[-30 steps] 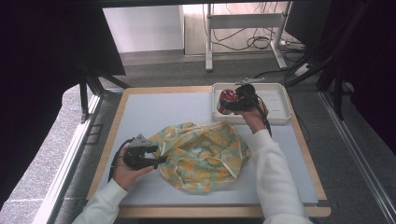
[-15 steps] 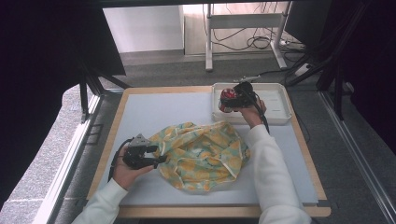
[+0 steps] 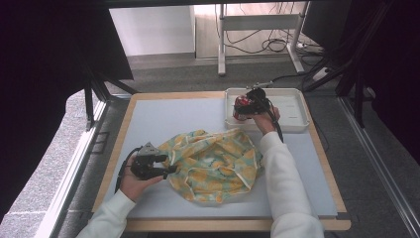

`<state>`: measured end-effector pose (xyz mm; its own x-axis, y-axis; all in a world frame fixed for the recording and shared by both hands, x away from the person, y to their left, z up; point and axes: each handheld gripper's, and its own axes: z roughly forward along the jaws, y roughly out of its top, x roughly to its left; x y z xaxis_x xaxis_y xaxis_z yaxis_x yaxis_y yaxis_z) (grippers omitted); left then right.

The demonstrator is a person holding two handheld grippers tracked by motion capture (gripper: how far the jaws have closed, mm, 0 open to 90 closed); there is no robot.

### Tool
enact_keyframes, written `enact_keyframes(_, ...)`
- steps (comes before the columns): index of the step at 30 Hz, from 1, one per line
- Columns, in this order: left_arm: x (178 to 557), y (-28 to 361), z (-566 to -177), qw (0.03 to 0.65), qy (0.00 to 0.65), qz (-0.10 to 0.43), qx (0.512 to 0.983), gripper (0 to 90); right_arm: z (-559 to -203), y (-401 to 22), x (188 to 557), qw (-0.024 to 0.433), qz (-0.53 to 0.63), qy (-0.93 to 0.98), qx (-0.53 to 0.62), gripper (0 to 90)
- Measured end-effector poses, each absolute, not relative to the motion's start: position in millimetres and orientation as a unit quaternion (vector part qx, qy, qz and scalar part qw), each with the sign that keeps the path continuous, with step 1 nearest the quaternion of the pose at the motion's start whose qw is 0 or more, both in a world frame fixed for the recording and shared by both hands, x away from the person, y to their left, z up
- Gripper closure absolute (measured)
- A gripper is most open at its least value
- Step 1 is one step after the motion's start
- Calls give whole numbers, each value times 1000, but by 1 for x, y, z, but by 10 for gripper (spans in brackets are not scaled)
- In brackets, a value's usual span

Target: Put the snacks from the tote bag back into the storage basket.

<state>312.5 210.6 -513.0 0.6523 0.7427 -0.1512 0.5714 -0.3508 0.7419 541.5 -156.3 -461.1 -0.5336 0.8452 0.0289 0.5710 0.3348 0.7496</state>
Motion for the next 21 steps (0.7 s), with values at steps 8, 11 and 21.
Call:
enact_keyframes(8,313,210,-514,401,401,106,816,350,-472,-150,542,187,352,804,441,259)
enact_keyframes(11,313,210,-514,401,401,107,817,346,-475,-148,543,186,348,807,440,259)
enact_keyframes(21,314,212,-515,404,401,101,816,337,-483,-141,543,182,339,815,434,255)
